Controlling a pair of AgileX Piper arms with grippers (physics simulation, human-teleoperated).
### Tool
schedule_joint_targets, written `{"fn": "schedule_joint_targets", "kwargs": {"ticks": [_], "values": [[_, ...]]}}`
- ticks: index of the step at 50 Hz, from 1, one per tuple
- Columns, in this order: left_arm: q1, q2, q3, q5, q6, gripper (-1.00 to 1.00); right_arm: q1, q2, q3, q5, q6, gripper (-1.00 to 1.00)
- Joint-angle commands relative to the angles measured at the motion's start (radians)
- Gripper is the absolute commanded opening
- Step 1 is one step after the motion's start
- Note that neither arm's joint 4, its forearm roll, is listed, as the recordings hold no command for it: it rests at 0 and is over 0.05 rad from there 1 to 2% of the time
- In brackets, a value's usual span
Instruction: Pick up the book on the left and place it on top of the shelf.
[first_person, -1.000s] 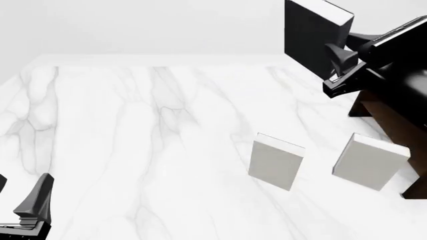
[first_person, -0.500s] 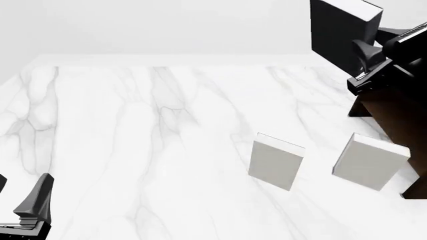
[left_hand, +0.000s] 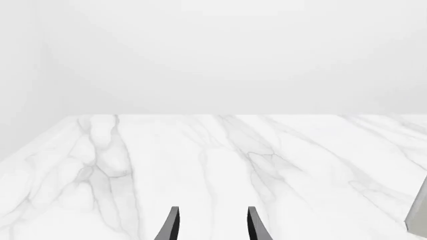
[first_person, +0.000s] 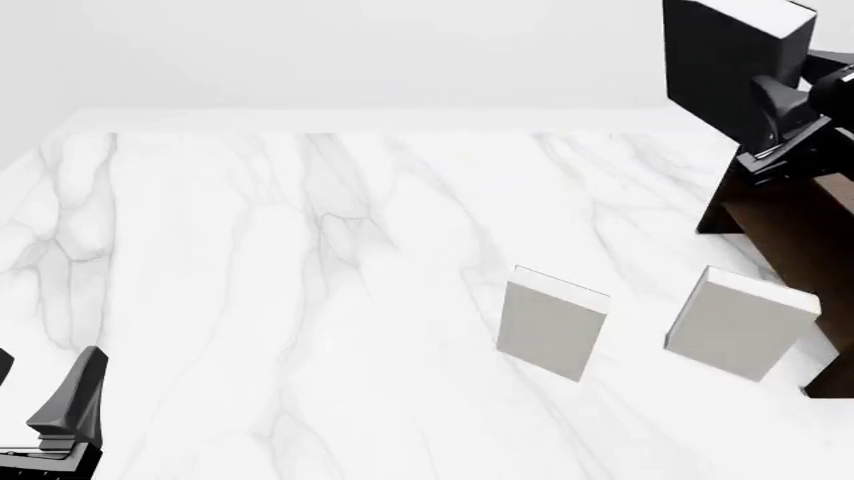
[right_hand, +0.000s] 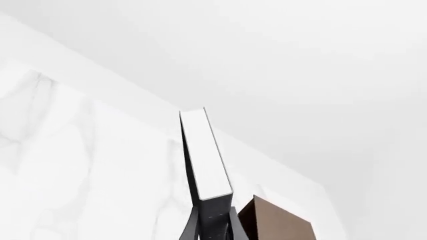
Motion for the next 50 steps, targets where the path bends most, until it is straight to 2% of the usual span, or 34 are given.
{"fn": "schedule_joint_targets", "kwargs": {"ticks": [1,24,50], "values": [[0.0,0.0,0.0,0.0,0.0,1.0,-0.04,-0.024,-0.031,0.029,0.002,-1.0],[0.0,0.0,0.0,0.0,0.0,1.0,-0.125,-0.014,-0.028,0.032,-0.04,-1.0],[0.0,0.0,0.0,0.0,0.0,1.0,-0.185,0.032,-0.087,0.054,-0.097,-1.0]]}}
